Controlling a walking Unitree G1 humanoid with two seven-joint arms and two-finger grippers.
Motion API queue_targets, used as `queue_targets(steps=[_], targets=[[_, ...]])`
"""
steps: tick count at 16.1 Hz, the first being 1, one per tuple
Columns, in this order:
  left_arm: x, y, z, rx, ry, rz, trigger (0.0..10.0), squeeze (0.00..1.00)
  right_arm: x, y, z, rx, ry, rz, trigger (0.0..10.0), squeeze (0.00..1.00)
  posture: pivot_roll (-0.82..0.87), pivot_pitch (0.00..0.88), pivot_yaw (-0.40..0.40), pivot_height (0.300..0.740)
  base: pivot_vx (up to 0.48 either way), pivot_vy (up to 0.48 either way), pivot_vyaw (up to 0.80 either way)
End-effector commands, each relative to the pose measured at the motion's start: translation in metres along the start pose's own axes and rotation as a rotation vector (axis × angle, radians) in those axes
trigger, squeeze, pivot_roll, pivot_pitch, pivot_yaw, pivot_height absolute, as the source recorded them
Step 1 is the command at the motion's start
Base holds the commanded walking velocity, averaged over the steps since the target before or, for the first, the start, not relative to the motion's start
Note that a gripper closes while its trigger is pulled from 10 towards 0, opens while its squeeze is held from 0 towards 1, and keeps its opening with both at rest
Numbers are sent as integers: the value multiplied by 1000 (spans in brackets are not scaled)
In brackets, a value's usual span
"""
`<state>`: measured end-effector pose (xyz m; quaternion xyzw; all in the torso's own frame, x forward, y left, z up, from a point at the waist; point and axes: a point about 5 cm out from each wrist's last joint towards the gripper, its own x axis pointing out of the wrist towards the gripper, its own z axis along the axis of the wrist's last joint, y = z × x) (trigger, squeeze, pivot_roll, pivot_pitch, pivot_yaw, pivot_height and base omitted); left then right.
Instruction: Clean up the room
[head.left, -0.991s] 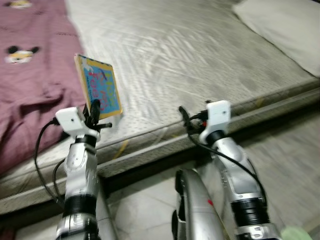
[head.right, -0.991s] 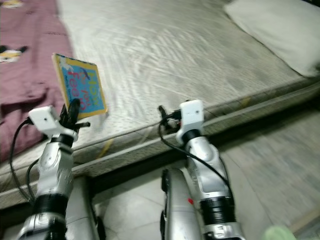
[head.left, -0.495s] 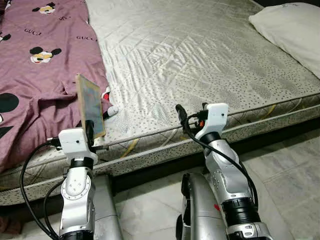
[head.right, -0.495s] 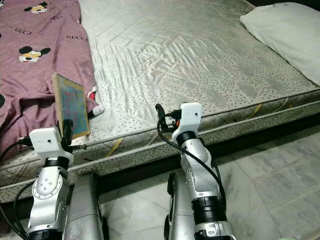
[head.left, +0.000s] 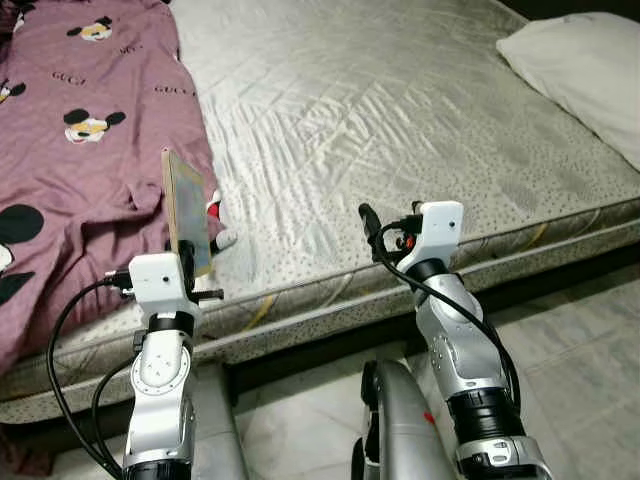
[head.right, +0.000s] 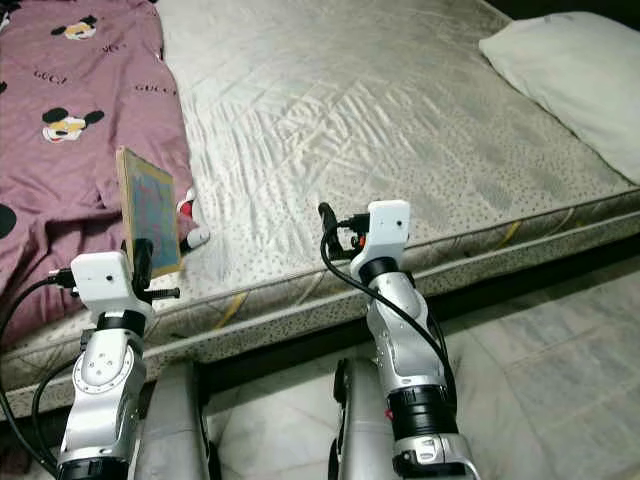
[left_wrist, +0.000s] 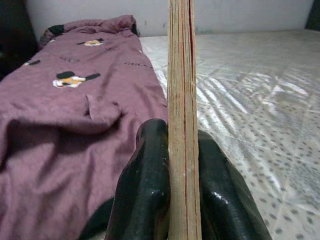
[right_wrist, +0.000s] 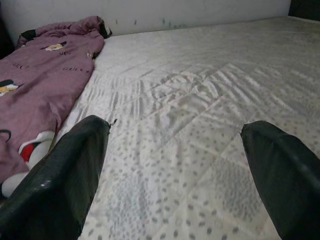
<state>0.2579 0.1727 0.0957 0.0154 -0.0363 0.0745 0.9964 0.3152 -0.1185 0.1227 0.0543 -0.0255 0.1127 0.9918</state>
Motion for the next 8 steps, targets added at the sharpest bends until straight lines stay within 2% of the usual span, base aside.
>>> queue_targets(steps=[1,8], targets=[[5,-6,15,6,-59,-2,10000,0,2,-1,1,-3,-7,4,10000,0,-2,20,-33,639,0,0,0],[7,-8,17,23,-53,22,10000,0,4,-5,0,-21,-2,-13,10000,0,-3,17,-35,694,0,0,0]])
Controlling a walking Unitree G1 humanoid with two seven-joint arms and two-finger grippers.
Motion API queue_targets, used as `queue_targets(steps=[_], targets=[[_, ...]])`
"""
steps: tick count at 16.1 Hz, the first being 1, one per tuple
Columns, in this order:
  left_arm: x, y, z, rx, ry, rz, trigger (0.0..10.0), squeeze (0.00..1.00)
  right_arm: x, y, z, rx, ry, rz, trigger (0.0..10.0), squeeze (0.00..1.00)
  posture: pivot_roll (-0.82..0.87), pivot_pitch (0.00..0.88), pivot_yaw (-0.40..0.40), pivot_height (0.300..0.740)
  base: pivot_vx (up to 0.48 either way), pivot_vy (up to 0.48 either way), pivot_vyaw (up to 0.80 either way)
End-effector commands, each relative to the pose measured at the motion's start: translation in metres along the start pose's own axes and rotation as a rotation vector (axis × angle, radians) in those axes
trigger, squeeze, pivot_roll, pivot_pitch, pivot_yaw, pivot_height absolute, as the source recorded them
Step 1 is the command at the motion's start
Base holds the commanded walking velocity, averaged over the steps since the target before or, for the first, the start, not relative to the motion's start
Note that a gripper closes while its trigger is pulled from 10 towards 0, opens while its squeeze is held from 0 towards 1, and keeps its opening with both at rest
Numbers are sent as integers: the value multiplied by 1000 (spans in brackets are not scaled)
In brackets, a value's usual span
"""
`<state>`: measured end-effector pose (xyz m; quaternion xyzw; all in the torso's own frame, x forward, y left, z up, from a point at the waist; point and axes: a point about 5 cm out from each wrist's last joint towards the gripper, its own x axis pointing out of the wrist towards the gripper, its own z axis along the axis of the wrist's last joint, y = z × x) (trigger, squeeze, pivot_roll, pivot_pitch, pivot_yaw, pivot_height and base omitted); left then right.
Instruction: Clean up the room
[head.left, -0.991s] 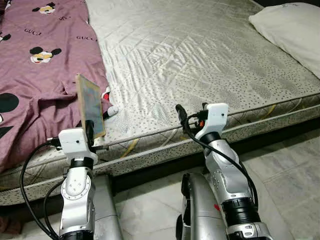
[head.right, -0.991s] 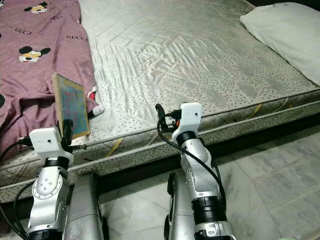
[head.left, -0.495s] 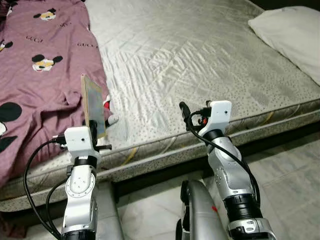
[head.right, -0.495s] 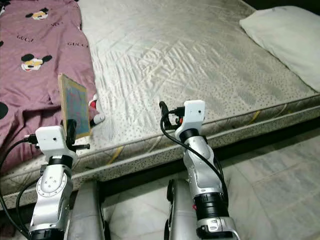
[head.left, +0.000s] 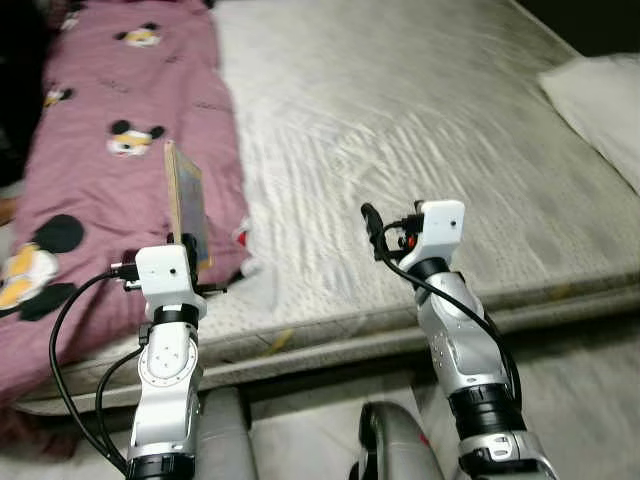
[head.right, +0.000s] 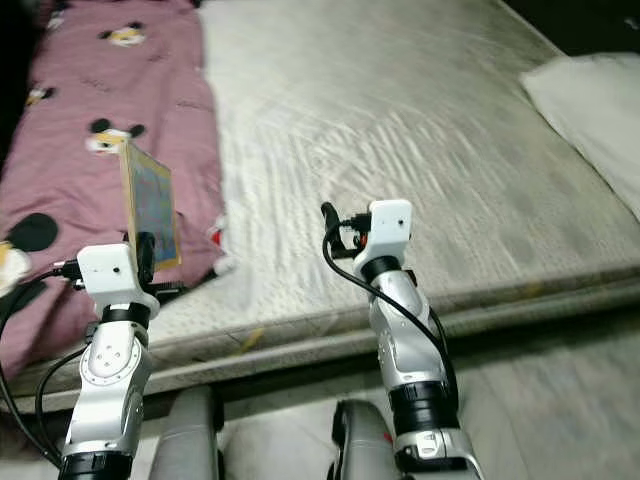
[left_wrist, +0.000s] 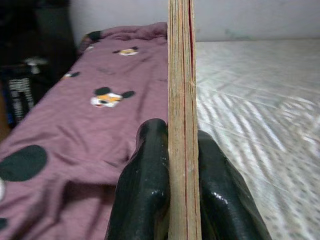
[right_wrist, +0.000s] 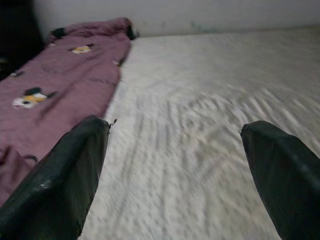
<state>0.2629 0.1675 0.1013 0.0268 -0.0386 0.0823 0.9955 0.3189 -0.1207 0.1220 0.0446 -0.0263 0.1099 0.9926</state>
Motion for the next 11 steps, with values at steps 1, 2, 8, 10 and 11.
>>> queue_targets(steps=[1,2,8,10,11], targets=[[2,-3,11,0,-45,9,10000,0,1,-3,-1,-6,5,-15,10000,0,-3,18,-34,698,0,0,0],[2,-3,11,2,-32,16,10000,0,0,-6,-3,-30,23,-36,10000,0,-4,23,-33,698,0,0,0],[3,-6,10,-1,-30,-13,10000,0,-2,-9,1,-60,-19,-38,10000,0,-7,27,-29,718,0,0,0],[3,-6,10,1,-26,-12,10000,0,-1,-11,0,-60,-15,-49,10000,0,-9,27,-29,738,0,0,0],[3,-6,10,5,-25,-7,10000,0,-2,-12,-1,-61,-10,-52,10000,0,-8,27,-30,740,0,0,0]])
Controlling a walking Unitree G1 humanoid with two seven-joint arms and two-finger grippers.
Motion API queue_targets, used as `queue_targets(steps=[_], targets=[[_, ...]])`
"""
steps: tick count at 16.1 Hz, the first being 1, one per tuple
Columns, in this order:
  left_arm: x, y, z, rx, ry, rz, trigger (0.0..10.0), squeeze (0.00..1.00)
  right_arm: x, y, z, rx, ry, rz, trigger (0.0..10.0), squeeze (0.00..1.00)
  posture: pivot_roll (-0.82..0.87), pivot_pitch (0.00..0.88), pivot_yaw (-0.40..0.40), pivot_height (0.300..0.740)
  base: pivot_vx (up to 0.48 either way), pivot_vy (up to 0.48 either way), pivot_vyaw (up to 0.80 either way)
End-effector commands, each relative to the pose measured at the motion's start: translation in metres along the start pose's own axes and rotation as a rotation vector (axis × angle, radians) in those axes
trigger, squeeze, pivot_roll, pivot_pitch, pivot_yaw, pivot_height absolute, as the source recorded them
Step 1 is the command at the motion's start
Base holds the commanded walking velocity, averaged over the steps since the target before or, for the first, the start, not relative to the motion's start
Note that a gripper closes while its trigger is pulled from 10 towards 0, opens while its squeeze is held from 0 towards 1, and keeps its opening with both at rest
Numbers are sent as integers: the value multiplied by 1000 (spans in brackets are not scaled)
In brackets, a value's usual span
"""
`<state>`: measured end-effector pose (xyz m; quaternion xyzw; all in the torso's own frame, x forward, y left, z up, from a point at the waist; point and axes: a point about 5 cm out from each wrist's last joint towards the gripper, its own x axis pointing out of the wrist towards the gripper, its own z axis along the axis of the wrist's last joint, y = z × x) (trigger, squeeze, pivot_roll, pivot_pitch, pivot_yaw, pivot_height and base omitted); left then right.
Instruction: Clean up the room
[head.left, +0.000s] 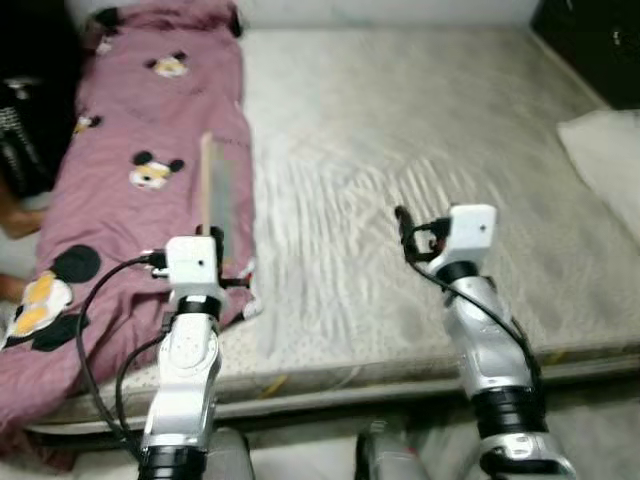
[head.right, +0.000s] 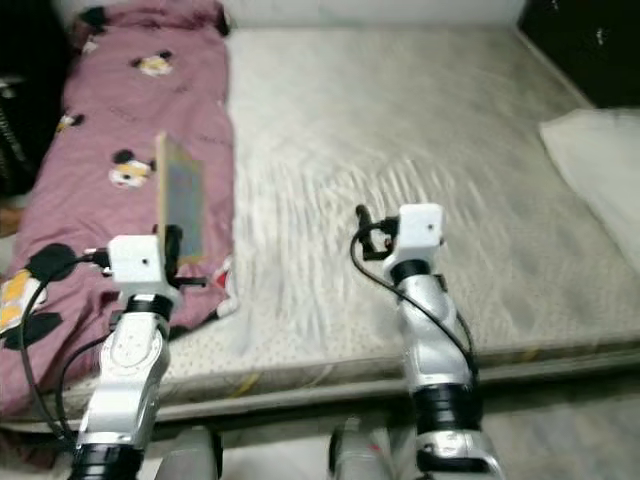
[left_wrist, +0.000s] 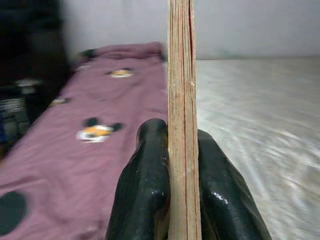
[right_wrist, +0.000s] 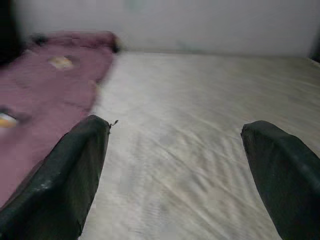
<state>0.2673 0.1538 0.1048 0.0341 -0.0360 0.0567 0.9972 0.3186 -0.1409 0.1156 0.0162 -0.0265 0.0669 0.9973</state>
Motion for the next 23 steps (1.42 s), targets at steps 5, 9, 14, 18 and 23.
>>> queue_targets(steps=[5,9,14,18,23], targets=[[0,10,2,-11,3,78,10000,0,2,7,1,-13,-12,30,10000,0,-8,23,-29,740,0,0,0],[1,10,-3,-46,34,81,10000,0,3,7,-1,-10,-5,21,10000,0,-7,19,-26,740,0,0,0],[2,8,-2,-66,38,61,10000,0,4,9,-4,9,22,15,10000,0,-10,25,-33,740,0,0,-320],[4,3,0,-51,30,46,10000,0,4,9,0,-61,-1,33,10000,0,-14,29,-41,740,0,0,355],[3,0,1,-60,30,10,10000,0,5,9,-3,-49,17,19,10000,0,-12,35,-45,740,0,0,150]])
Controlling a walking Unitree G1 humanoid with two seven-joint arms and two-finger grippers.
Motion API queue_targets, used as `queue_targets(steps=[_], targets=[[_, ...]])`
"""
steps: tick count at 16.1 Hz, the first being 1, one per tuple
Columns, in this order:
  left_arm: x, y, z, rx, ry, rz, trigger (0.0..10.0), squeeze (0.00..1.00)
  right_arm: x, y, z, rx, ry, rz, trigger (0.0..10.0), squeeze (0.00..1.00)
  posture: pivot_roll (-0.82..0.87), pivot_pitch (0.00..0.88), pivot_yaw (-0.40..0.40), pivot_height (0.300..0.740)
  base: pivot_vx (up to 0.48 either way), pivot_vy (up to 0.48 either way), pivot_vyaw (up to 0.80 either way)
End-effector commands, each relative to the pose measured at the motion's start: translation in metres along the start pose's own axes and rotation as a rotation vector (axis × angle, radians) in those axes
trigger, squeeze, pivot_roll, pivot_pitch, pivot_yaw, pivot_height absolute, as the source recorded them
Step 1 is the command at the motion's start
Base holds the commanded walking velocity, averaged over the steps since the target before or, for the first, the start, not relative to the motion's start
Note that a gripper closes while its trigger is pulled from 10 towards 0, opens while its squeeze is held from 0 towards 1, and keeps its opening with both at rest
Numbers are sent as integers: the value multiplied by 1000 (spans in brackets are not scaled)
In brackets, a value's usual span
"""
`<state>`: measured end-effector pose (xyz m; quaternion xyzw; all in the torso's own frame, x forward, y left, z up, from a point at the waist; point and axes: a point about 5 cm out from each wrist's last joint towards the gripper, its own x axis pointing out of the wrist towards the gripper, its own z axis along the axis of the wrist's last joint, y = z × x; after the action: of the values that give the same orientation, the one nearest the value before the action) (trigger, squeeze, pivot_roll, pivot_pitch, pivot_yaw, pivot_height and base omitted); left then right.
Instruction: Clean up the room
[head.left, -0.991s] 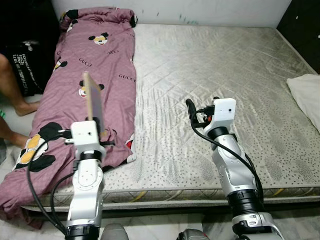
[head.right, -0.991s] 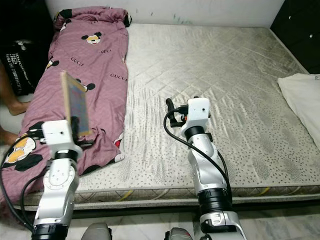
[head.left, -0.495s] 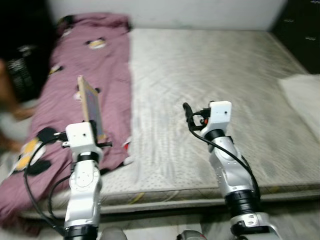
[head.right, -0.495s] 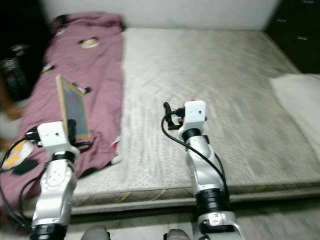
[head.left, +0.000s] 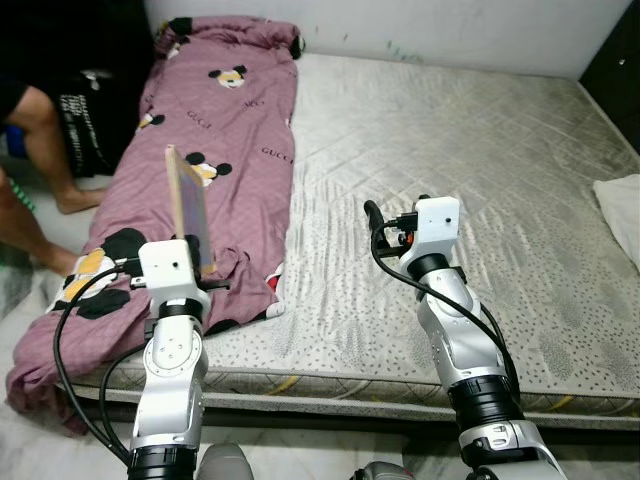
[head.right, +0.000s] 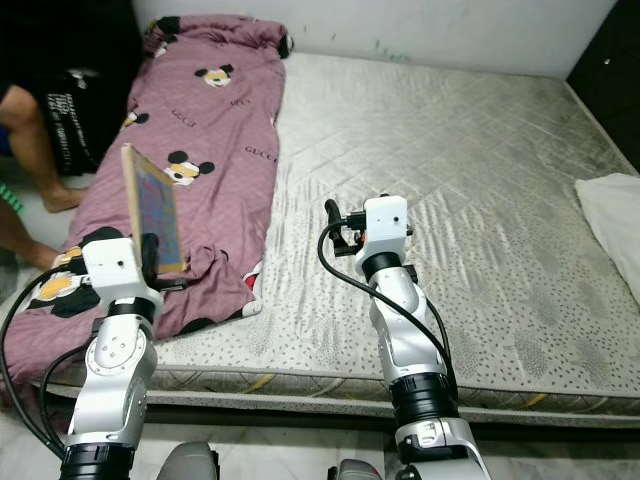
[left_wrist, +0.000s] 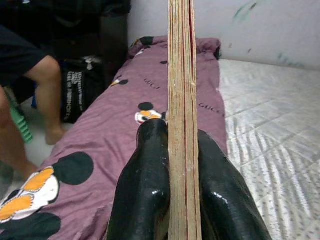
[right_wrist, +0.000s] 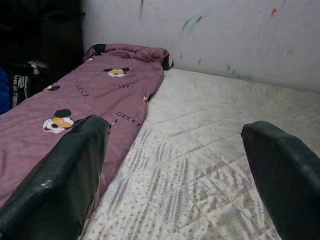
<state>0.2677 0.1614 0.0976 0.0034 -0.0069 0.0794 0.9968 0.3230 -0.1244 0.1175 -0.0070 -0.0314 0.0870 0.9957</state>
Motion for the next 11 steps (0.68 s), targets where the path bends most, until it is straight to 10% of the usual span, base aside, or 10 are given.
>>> queue_targets(steps=[1,11], targets=[[1,-8,8,-2,-32,-39,10000,0,-1,-7,-4,-3,23,-22,10000,0,-12,35,-45,740,0,0,0],[1,-8,8,-27,-32,-37,10000,0,0,-5,-4,-24,23,-11,10000,0,-9,31,-50,740,0,-255,0]])
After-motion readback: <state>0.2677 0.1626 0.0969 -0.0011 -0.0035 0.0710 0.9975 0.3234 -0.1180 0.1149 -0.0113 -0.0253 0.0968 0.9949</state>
